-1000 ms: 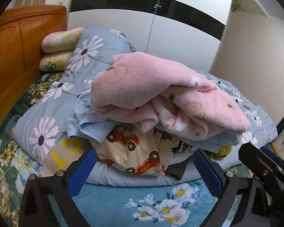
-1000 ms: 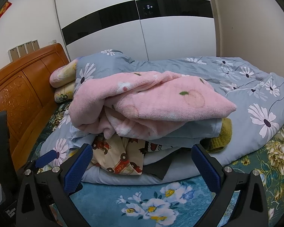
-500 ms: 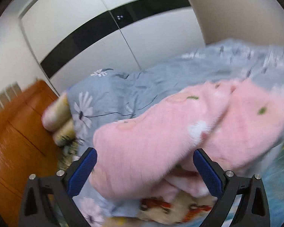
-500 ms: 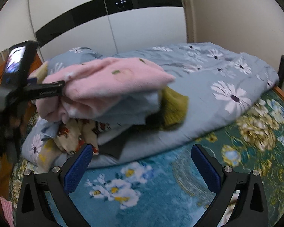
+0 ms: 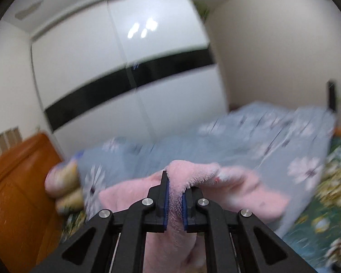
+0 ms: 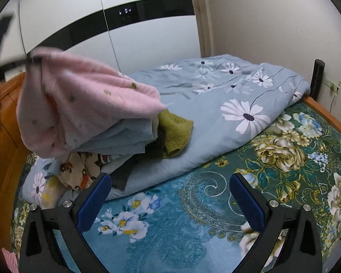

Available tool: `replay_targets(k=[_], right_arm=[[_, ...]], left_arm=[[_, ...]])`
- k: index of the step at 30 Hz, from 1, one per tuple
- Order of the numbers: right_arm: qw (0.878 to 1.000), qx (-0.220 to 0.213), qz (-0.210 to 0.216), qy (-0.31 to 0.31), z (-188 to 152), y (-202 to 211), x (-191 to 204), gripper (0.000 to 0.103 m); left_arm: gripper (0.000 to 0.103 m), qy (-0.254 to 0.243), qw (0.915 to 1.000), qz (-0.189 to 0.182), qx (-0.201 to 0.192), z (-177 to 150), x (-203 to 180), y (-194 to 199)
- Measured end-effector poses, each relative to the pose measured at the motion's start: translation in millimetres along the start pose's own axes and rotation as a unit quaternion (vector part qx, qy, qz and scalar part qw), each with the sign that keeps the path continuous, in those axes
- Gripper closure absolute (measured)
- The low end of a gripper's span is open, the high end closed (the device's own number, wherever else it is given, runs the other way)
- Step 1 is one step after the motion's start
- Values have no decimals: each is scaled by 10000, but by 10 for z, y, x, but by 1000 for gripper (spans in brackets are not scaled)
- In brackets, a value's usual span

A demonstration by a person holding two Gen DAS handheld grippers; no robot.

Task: Fold clothes
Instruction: 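Grasp the pink fleece garment with the left gripper and lift it off the pile, then lay the pink garment on the blanket with the left gripper while the right gripper grasps its edge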

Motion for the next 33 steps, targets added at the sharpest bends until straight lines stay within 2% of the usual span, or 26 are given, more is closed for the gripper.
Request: replay_targets(k=[3, 7, 10, 12, 13, 15, 17, 19, 21, 22, 25, 27, 28, 29, 33], right_arm=[[9999, -141, -10, -46, -12, 187, -72, 0], [9991, -329, -56, -251, -51, 442, -292, 0], [9979, -436, -117, -472, -101, 613, -536, 0], [9969, -460, -171, -615, -155, 702, -704, 0], [9964, -456, -208, -689, -201, 741, -798, 0], [9958, -407, -272, -778, -301, 793, -955, 0], [9960, -262, -391, -761, -435, 785, -1094, 0], [9959, -47, -541, -717, -595, 720, -1192, 0], [9953, 205, -627, -711, -756, 629, -1242, 0], [9949, 351, -621, -712, -864, 575, -1260, 0], [9929, 647, -669, -745, -1108, 454, -1353, 0], [9901, 839, -838, -757, -1211, 342, -1457, 0], [9886, 923, -901, -782, -1263, 304, -1514, 0], [9874, 987, -909, -838, -1307, 279, -1571, 0], [9822, 1310, -599, -1206, -1459, 129, -1686, 0]], left_arm=[[94, 48, 9960, -476, -750, 454, -155, 621], [94, -113, 9835, -935, -1547, 854, -338, 1402], [94, -304, 9820, -950, -1603, 867, -450, 1618], [93, -187, 9845, -1098, -1356, 720, -477, 1580], [93, -11, 9857, -1234, -1150, 562, -455, 1501], [93, 189, 9895, -1248, -710, 248, -461, 1322], [93, 302, 9928, -1157, -107, -217, -475, 1036], [93, 493, 9909, -1039, 696, -801, -477, 656], [93, 942, 9772, -1040, 1596, -1490, -423, 262], [93, 1217, 9647, -1002, 2109, -1891, -410, 95], [91, 1567, 9375, -730, 3020, -2741, -461, -74], [90, 1777, 9248, -612, 3307, -3010, -487, -37], [89, 1934, 9204, -696, 3325, -3109, -546, 19], [88, 2028, 9200, -788, 3260, -3144, -550, 61], [69, 2321, 9199, -1096, 2964, -3178, -422, 328]])
Point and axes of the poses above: each gripper's, at about its wrist camera, not at the fingertips, and y roughly against the way its jaws point, x to its left, z to its top, the point moved 6 cm from there along -y, roughly the way its jaws point, and after that the axes turned 12 degrees about -z, right-handed, at the moved point
